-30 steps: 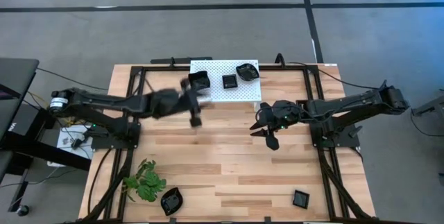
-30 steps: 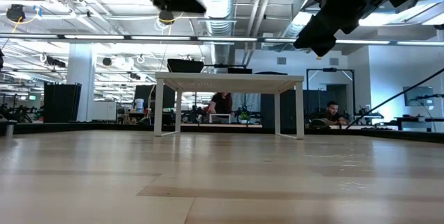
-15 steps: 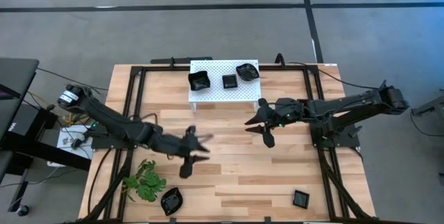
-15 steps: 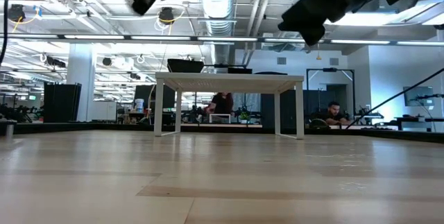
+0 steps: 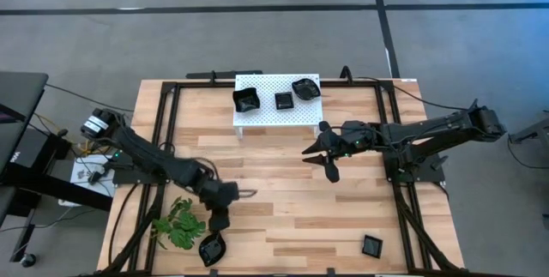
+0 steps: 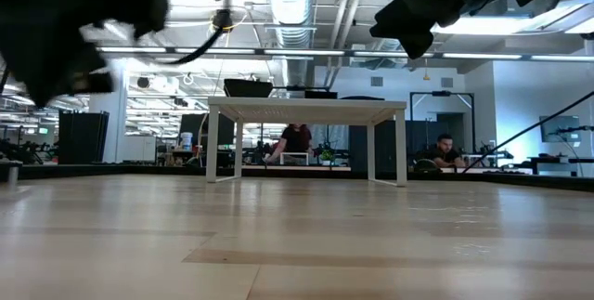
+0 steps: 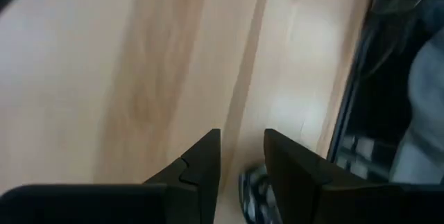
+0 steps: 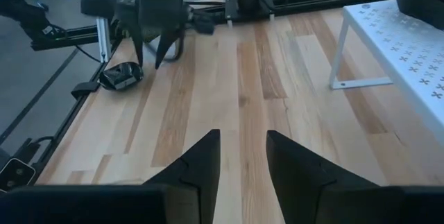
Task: Pick & Place Mini shaped plates
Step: Stack the leaf shaped plate on top of the other leaf shaped plates on the shelf
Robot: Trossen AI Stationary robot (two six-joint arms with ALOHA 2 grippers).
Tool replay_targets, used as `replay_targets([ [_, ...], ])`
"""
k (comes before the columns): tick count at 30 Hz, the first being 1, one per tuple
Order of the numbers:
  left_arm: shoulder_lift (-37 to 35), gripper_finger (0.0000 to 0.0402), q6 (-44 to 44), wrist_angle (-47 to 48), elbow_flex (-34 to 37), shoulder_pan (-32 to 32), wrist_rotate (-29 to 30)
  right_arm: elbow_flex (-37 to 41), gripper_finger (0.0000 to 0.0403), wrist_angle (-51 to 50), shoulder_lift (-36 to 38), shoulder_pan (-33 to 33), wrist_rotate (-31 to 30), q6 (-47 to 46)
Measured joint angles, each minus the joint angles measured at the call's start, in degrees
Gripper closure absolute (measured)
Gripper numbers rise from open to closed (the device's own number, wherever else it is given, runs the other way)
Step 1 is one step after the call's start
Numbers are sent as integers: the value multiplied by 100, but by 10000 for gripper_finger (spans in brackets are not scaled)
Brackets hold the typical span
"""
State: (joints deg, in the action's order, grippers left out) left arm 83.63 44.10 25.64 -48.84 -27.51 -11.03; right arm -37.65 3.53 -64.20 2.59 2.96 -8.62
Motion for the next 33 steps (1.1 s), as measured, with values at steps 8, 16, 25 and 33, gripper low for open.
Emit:
replay_targets([
  [8, 532, 289, 807, -388, 85, -755, -96, 0, 290, -4, 0, 0, 0, -16],
  [16, 929, 289, 1190, -458, 85, -1189, -58, 0, 290, -7, -2, 71, 0, -476],
  [25, 927, 289, 1193, -446, 87, -1113, 158, 0, 290, -7, -2, 228, 11, -444],
  [33, 791, 289, 1026, -463, 85, -1068, 355, 0, 290, -4, -2, 223, 4, -435],
])
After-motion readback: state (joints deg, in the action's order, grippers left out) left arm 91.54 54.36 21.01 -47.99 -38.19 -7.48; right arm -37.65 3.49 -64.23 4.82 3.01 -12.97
